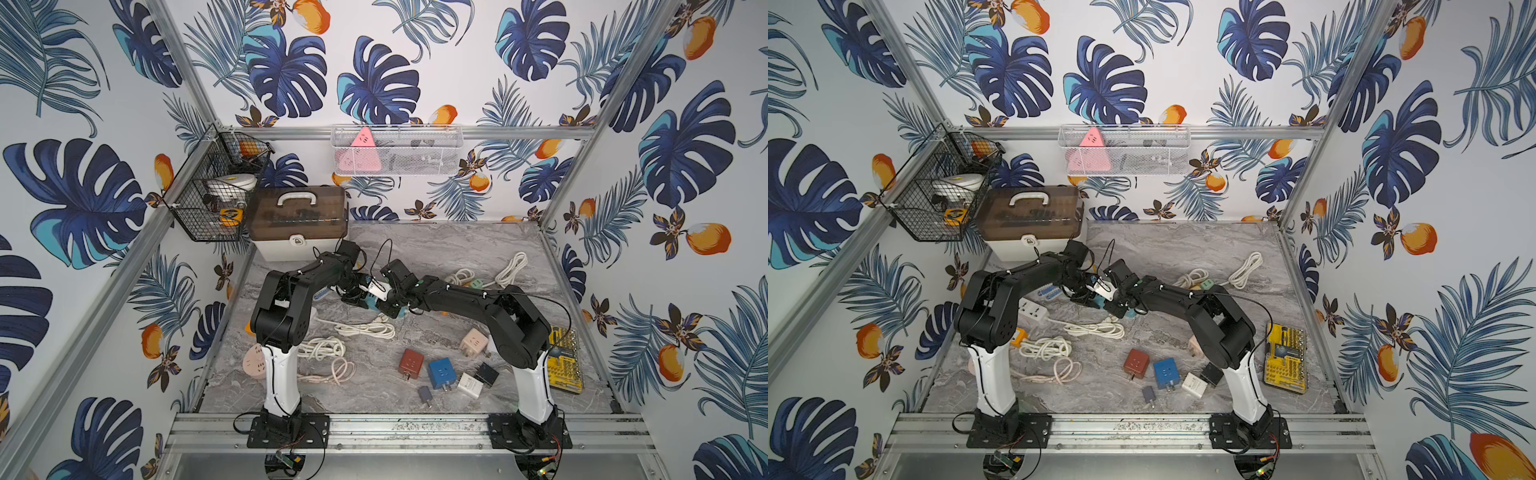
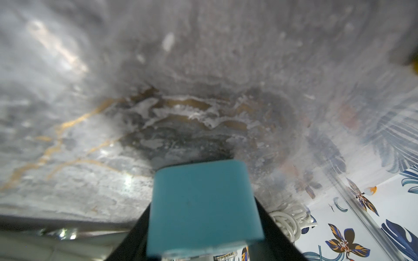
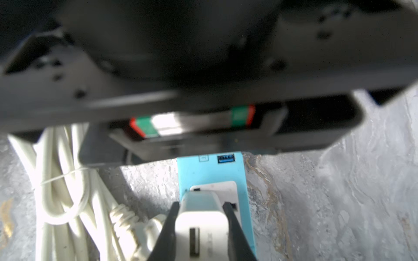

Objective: Pull the plug off the socket
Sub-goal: Place the socket at the center of the board.

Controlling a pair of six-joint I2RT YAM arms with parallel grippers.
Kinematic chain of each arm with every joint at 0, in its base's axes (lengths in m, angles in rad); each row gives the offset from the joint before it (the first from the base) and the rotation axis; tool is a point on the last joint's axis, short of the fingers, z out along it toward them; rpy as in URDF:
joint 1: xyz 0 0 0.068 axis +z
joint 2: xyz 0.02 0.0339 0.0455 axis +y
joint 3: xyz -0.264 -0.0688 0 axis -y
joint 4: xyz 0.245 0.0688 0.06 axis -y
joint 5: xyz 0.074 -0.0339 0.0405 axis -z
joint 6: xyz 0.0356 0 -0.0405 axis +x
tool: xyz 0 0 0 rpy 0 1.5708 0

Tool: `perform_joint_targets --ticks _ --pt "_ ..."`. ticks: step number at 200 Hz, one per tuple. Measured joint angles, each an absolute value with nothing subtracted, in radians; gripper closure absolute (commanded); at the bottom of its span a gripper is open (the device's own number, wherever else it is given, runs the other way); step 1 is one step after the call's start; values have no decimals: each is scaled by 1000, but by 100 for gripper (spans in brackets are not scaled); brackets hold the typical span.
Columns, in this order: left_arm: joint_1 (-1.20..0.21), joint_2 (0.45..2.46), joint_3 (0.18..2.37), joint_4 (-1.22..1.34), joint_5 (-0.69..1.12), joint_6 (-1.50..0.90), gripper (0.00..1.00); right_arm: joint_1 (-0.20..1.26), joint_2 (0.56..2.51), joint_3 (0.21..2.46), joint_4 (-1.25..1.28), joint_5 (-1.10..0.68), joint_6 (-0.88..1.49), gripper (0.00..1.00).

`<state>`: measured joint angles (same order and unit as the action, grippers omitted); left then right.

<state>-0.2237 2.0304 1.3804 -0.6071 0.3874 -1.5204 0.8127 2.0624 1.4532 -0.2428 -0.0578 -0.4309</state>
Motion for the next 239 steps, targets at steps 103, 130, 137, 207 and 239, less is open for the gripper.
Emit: perform_joint_targets --ticks 103,130,137,207,239 --pt "-221 2021 1346 -571 392 -1544 100 811 1955 1498 -300 -127 -487 100" --pt "-213 1989 1276 -481 404 -1629 100 807 1869 1462 -307 -122 -405 100" --pt "-210 1982 1260 -458 408 -1664 100 805 1837 1439 -307 -117 -372 100" --pt "-215 2045 1358 -428 389 -1888 100 808 1527 1211 -396 -86 -16 100" --pt "-231 2120 1476 -429 364 -1935 100 816 1456 1160 -494 -75 156 100"
